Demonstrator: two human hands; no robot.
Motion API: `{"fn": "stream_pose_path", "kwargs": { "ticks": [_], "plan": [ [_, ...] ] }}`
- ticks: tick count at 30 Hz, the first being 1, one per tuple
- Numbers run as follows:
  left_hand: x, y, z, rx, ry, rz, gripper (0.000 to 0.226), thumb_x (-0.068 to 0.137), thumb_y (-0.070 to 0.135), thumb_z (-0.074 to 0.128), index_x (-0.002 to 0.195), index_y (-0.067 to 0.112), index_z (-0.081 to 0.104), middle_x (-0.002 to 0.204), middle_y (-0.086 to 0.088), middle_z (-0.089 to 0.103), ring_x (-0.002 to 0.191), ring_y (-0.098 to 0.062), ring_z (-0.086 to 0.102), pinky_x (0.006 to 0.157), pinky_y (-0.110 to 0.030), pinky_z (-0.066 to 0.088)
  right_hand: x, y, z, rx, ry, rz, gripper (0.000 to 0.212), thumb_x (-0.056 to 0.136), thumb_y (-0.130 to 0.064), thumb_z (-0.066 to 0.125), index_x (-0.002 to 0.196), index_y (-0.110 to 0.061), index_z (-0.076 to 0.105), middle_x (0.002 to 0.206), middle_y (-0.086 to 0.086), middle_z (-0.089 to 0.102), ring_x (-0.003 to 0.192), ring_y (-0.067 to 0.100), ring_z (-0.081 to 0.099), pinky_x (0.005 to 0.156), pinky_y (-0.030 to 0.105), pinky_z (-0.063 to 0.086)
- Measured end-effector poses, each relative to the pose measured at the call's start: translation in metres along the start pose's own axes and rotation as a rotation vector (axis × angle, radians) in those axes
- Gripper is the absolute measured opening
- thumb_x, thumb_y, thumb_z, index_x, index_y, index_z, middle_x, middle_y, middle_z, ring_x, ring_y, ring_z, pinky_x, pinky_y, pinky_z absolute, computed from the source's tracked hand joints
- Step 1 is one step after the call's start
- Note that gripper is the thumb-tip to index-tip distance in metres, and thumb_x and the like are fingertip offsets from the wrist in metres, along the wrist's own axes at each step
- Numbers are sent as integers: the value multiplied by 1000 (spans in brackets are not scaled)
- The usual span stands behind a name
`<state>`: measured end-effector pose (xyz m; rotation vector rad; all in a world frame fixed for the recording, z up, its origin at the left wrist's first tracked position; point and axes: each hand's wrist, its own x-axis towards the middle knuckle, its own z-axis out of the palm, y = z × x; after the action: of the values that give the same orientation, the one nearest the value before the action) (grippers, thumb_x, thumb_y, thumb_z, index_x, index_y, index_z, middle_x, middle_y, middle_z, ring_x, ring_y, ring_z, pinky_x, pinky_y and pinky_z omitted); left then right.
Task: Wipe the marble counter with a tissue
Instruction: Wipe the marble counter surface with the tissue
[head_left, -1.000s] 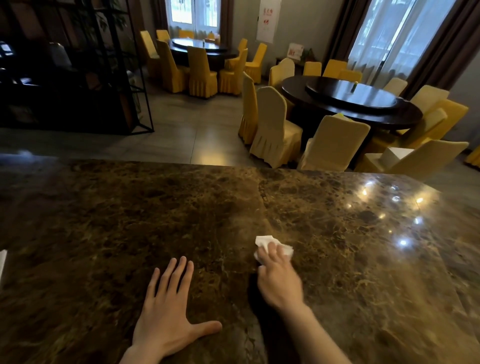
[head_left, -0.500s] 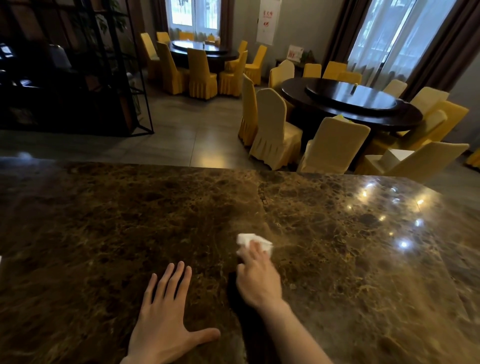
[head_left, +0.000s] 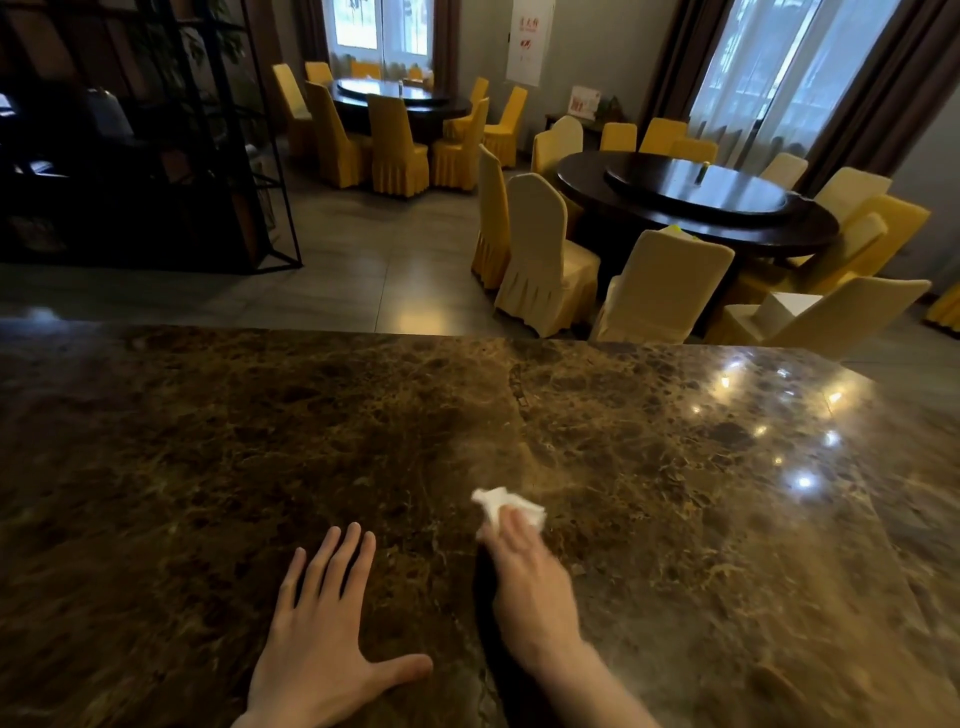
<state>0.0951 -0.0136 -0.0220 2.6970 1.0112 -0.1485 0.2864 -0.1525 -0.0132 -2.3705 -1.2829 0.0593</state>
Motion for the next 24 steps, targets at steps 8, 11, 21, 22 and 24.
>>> {"fn": "stream_pose_path", "kwargs": {
  "ticks": [8,11,21,22,24],
  "plan": [
    [0,1,0,-8,16,-5,148,45,118,18,156,30,-26,167,13,-31,151,-10,-35,128,-48,-18,-39,93,-74,-9,115,152,30,90,-27,70,115,-44,70,115,-14,74,100,10,71,80,30,57],
    [1,0,-1,3,25,-7,148,46,118,17,157,29,-25,167,12,-30,152,-11,-33,129,-49,-16,-24,132,-93,-78,211,426,43,89,-5,64,123,-31,70,96,10,78,81,33,72,62,37,53],
    [2,2,0,36,6,-15,146,45,118,12,154,30,-30,166,10,-33,152,-12,-34,129,-49,-15,-47,-11,0,48,31,-268,28,75,-27,82,100,-30,69,93,-12,62,88,10,58,68,22,52],
    [1,2,0,29,8,-12,146,45,118,13,154,30,-29,166,10,-32,152,-12,-33,129,-49,-15,-46,6,-7,17,21,-247,24,78,-29,79,100,-31,69,95,-12,63,90,8,58,70,21,51],
    [1,2,0,16,11,-6,147,46,118,16,155,30,-27,167,11,-30,152,-11,-32,129,-49,-15,-36,48,-32,-47,99,-16,11,88,-27,71,99,-28,72,98,-9,65,92,9,58,72,21,48]
  ]
}}
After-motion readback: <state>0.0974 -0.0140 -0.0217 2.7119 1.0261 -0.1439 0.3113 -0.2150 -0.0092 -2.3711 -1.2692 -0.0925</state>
